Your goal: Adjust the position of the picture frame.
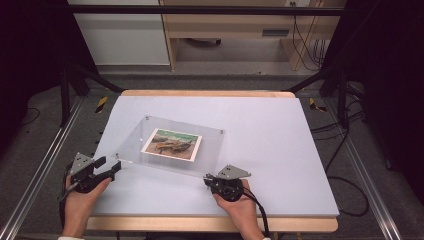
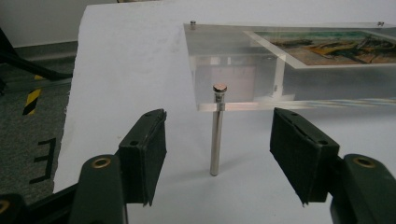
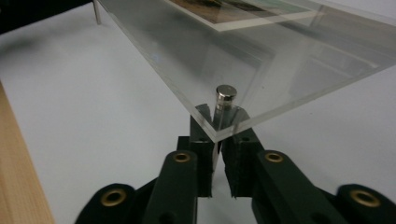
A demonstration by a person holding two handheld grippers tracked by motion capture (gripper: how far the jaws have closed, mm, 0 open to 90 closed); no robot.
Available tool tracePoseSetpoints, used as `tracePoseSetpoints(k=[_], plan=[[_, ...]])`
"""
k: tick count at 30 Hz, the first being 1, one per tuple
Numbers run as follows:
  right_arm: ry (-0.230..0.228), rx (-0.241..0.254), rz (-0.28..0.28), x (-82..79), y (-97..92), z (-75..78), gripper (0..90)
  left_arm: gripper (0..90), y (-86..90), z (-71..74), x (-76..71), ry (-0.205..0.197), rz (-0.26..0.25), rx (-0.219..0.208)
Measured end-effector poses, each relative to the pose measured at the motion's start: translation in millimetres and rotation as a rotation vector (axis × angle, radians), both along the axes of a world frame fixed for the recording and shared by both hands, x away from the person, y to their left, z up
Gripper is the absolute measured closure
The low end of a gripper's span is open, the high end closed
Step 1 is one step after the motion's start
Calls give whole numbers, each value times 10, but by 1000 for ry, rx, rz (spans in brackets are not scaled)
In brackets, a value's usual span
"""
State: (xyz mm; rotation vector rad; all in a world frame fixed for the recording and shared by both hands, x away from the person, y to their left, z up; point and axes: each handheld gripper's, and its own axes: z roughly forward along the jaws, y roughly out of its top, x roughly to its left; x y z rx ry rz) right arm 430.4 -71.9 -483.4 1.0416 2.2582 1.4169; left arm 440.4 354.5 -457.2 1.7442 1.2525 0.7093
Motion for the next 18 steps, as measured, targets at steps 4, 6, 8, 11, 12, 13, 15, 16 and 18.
tracePoseSetpoints(k=[4, 6, 8, 11, 12, 13, 15, 16, 18], plan=[[16, 45, -4, 7, -30, 21, 849, 401, 1, -11, 7, 6, -8, 5], [22, 62, 0, 19, -41, 41, 851, 425, -9, -16, 16, 9, -18, 8], [26, 73, 8, 28, -44, 69, 852, 463, -27, -27, 30, 13, -30, 16], [35, 92, 18, 37, -46, 113, 852, 501, -48, -48, 63, 19, -32, 19], [42, 99, 19, 39, -45, 126, 852, 512, -52, -56, 78, 20, -28, 13], [48, 108, 17, 42, -47, 135, 852, 535, -54, -64, 94, 19, -22, 16], [59, 123, 19, 58, -59, 146, 852, 563, -42, -79, 133, 13, -9, 0], [74, 140, 16, 63, -66, 150, 853, 589, -34, -89, 155, 9, -5, -18], [83, 158, 13, 82, -86, 152, 852, 615, -24, -107, 202, -1, 1, -38]])
